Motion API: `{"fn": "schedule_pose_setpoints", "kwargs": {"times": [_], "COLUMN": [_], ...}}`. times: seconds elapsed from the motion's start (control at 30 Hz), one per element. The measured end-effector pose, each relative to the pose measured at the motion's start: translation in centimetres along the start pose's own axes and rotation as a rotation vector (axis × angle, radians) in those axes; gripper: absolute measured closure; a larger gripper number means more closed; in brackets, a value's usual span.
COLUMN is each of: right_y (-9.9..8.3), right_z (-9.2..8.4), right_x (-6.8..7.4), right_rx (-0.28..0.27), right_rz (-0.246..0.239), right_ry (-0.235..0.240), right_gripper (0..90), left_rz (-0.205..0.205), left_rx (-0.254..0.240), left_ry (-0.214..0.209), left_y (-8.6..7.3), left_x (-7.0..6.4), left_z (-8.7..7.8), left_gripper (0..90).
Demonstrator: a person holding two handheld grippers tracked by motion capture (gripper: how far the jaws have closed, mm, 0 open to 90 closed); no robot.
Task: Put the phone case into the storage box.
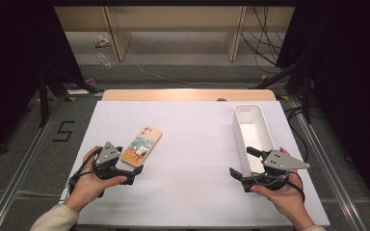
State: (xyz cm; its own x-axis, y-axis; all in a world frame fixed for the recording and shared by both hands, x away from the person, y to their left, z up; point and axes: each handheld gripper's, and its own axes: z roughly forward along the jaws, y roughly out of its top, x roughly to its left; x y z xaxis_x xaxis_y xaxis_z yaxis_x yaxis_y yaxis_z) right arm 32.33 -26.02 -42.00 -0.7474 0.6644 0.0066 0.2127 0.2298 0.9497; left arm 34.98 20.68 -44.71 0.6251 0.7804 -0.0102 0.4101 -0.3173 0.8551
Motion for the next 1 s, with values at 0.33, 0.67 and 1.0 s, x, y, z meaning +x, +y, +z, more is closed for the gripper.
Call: {"fn": "schedule_pose_setpoints", "kwargs": {"times": [0.33, 0.67, 1.0], "right_y": [0.0, 0.0, 0.0], "right_z": [0.0, 0.0, 0.1], "right_x": [0.1, 0.0, 0.0], "right_rx": [0.0, -0.001, -0.004], "right_rz": [0.006, 0.013, 0.015], "right_ry": [-0.001, -0.001, 0.001], "right_gripper": [7.9, 8.5, 9.3], "left_rz": [-0.005, -0.039, -0.11], "left_rx": [-0.001, 0.009, 0.07], "left_ry": [0.004, 0.034, 0.15], "left_y": [-0.1, 0.0, -0.2], "left_x": [0.1, 0.5, 2.0], "left_z": [-0.1, 0.1, 0.4], "left_gripper": [0.0, 5.1, 39.3]}}
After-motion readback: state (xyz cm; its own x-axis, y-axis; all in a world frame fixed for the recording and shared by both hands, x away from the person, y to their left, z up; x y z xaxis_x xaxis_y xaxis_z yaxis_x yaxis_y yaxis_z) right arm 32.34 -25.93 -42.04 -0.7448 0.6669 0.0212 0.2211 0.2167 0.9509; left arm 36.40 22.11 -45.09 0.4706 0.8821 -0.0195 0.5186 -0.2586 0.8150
